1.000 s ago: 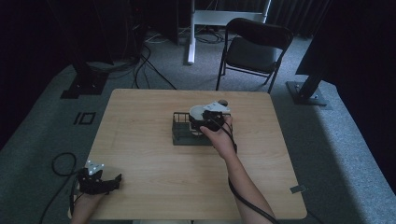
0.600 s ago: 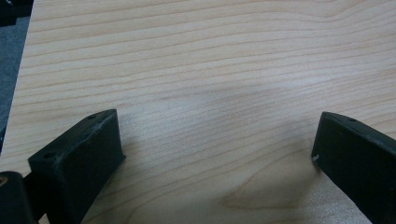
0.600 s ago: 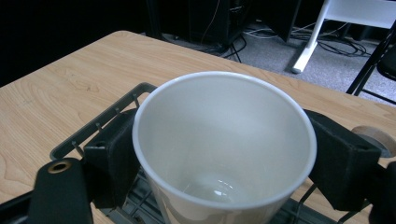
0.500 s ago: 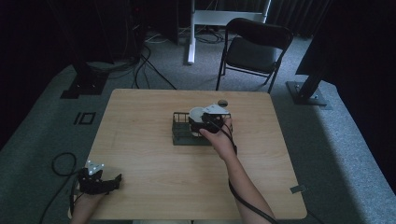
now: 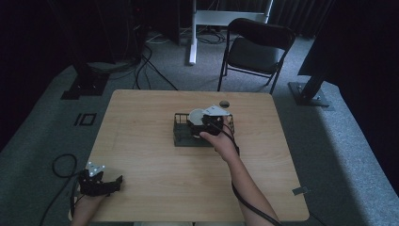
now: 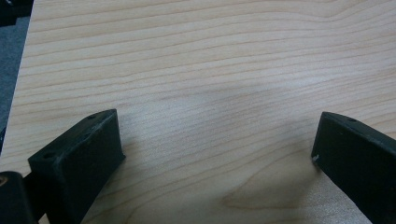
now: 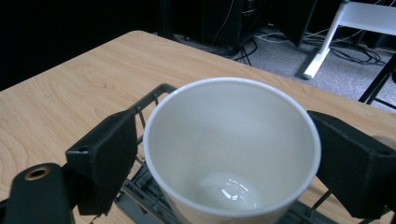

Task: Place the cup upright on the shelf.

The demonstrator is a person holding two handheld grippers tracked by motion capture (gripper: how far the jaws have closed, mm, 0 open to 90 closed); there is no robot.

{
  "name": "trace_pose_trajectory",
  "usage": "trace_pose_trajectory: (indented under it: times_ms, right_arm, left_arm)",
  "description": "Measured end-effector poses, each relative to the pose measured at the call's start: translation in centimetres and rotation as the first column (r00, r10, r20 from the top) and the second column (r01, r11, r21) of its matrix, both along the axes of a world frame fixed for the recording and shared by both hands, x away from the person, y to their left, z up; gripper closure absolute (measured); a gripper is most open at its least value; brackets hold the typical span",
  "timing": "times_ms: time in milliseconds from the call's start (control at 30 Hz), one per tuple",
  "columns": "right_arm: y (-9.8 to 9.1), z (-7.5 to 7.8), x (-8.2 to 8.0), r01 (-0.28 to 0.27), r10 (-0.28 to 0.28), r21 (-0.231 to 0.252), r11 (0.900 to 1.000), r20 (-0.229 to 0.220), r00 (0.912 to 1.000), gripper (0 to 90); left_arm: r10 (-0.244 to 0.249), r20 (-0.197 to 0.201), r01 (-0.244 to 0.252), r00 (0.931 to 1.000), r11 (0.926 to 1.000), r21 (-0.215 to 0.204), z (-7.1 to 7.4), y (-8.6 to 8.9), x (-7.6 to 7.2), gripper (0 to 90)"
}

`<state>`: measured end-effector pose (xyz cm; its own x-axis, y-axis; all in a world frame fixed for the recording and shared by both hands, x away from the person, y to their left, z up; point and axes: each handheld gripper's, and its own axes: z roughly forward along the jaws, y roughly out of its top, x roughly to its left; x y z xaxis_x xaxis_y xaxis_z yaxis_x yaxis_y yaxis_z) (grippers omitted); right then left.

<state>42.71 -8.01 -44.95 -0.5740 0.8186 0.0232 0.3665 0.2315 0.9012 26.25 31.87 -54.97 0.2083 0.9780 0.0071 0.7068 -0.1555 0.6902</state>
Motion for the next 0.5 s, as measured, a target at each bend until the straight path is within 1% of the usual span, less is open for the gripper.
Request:
trace_pose_trajectory:
  times_ms: [167, 267, 300, 400, 500]
  right_arm:
    - [-0.4, 0.2, -0.2, 0.008, -0.008, -0.002, 1.0, 0.012, 0.9999, 11.8]
    - [-0.6, 0.3, -0.3, 0.008, -0.008, 0.0, 1.0, 0.011, 0.9999, 11.8]
    - [-0.7, 0.4, -0.4, 0.009, -0.009, -0.006, 0.9999, 0.017, 0.9998, 11.8]
    - [-0.9, 0.7, -0.6, 0.009, -0.009, 0.006, 0.9999, 0.021, 0.9997, 11.8]
    - [-1.1, 0.8, -0.9, 0.006, -0.006, 0.008, 0.9999, 0.027, 0.9996, 11.8]
  left_arm:
    - [0.0, 0.0, 0.0, 1.0, 1.0, 0.0, 0.0, 0.0, 0.0, 1.9]
    - [0.0, 0.0, 0.0, 1.0, 1.0, 0.0, 0.0, 0.0, 0.0, 1.9]
    - [0.0, 0.0, 0.0, 1.0, 1.0, 0.0, 0.0, 0.0, 0.0, 1.9]
    - [0.0, 0.0, 0.0, 1.0, 1.0, 0.0, 0.0, 0.0, 0.0, 1.9]
    - [0.0, 0.0, 0.0, 1.0, 1.0, 0.0, 0.0, 0.0, 0.0, 1.9]
